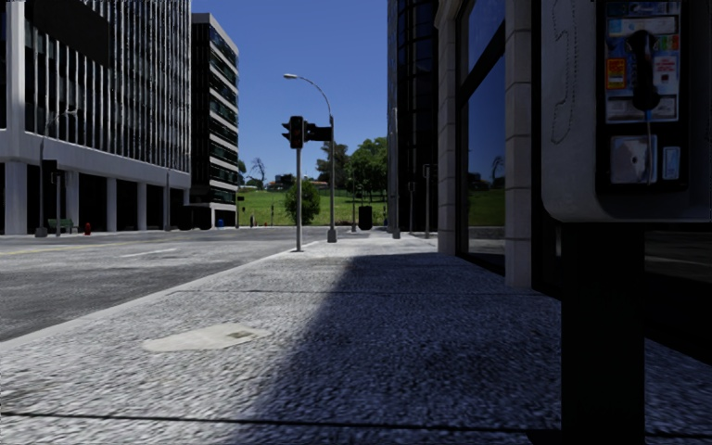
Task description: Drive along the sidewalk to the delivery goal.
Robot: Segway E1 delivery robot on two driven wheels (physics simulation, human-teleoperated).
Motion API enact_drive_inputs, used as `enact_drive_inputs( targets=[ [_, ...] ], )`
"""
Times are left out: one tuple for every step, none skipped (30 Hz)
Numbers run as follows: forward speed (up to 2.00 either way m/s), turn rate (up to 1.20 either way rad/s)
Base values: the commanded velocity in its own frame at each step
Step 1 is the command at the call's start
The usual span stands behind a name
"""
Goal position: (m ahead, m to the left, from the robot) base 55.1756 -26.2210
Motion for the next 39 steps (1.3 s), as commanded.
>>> enact_drive_inputs(
  targets=[
    [2.0, 0.0],
    [2.0, 0.0],
    [2.0, 0.0],
    [2.0, 0.0],
    [2.0, 0.0],
    [2.0, 0.0],
    [2.0, 0.0],
    [2.0, 0.0],
    [2.0, 0.0],
    [2.0, 0.0],
    [2.0, 0.0],
    [2.0, 0.0],
    [2.0, 0.0],
    [2.0, 0.0],
    [2.0, 0.0],
    [2.0, 0.0],
    [2.0, 0.0],
    [2.0, 0.0],
    [2.0, 0.0],
    [2.0, 0.0],
    [2.0, 0.0],
    [2.0, 0.0],
    [2.0, 0.0],
    [2.0, 0.0],
    [2.0, 0.0],
    [2.0, 0.0],
    [2.0, 0.0],
    [2.0, 0.0],
    [2.0, 0.0],
    [2.0, 0.0],
    [2.0, 0.0],
    [2.0, 0.0],
    [2.0, 0.0],
    [2.0, 0.0],
    [2.0, 0.0],
    [2.0, 0.0],
    [2.0, 0.0],
    [2.0, 0.0],
    [2.0, 0.0]
  ],
)
